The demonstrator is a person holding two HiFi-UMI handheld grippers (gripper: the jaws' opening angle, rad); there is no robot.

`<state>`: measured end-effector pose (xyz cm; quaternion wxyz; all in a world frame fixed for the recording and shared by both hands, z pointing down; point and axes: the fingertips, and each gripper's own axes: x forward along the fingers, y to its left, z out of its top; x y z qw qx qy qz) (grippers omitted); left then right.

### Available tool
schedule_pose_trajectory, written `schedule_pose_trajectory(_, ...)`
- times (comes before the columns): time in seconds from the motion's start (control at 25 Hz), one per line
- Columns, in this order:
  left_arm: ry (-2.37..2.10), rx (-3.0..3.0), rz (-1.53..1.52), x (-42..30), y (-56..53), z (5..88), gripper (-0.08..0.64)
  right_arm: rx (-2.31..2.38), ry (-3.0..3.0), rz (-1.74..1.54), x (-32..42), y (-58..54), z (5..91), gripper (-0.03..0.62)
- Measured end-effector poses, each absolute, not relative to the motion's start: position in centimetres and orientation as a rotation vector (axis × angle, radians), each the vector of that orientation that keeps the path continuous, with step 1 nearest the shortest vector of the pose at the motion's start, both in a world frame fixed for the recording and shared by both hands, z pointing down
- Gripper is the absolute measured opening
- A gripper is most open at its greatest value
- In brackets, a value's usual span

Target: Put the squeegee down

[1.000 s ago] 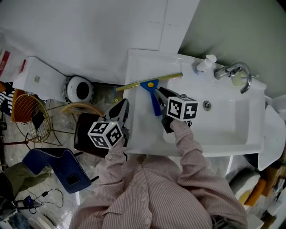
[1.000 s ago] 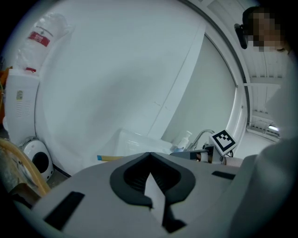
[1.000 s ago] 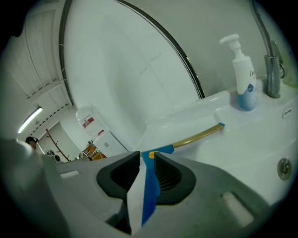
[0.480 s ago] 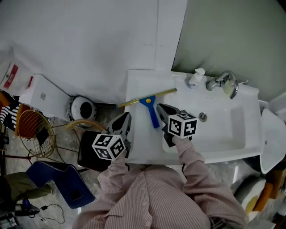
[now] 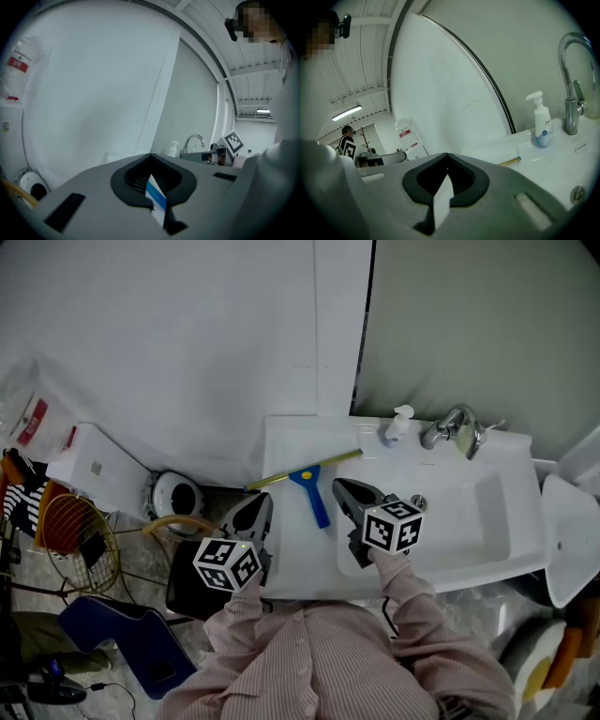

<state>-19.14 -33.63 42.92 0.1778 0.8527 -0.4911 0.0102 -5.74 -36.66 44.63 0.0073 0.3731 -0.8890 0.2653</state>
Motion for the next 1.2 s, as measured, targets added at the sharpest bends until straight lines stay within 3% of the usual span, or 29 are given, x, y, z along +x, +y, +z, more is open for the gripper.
schedule_pose_trajectory(1.2,-1.576,2.48,0.059,-22.0,-33.5,38.9,0.002,1.36,-2.878,0.533,0.0,-36.8,39.5,0.005)
